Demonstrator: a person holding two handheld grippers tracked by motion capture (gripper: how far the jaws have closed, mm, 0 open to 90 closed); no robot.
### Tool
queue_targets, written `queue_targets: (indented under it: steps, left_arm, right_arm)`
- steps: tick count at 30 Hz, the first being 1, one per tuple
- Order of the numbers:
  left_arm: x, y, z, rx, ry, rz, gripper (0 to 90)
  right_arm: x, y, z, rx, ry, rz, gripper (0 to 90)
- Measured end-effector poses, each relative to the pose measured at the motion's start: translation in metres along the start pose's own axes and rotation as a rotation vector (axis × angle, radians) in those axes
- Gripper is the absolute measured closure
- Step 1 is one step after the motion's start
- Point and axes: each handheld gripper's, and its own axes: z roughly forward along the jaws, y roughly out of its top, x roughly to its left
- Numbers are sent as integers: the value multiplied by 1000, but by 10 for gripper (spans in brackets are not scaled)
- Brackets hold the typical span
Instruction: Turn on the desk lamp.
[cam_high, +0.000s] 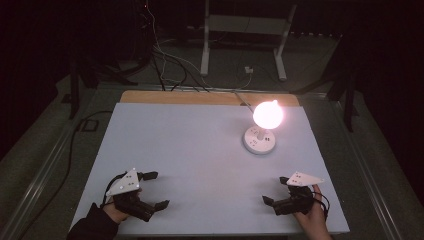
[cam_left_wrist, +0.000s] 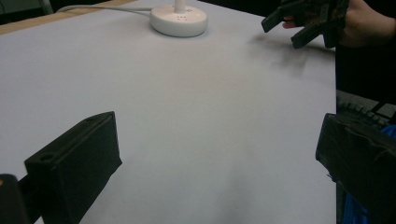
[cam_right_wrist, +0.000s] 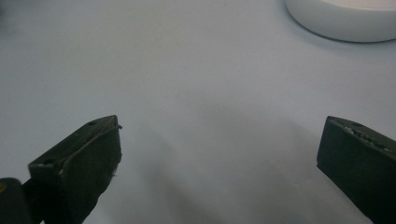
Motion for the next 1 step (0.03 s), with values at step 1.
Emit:
queue_targets:
  steps: [1]
  left_arm:
    - [0,0,0,-2,1,-1,3]
  right_arm:
    - [0,0,0,-1,1,-3,0]
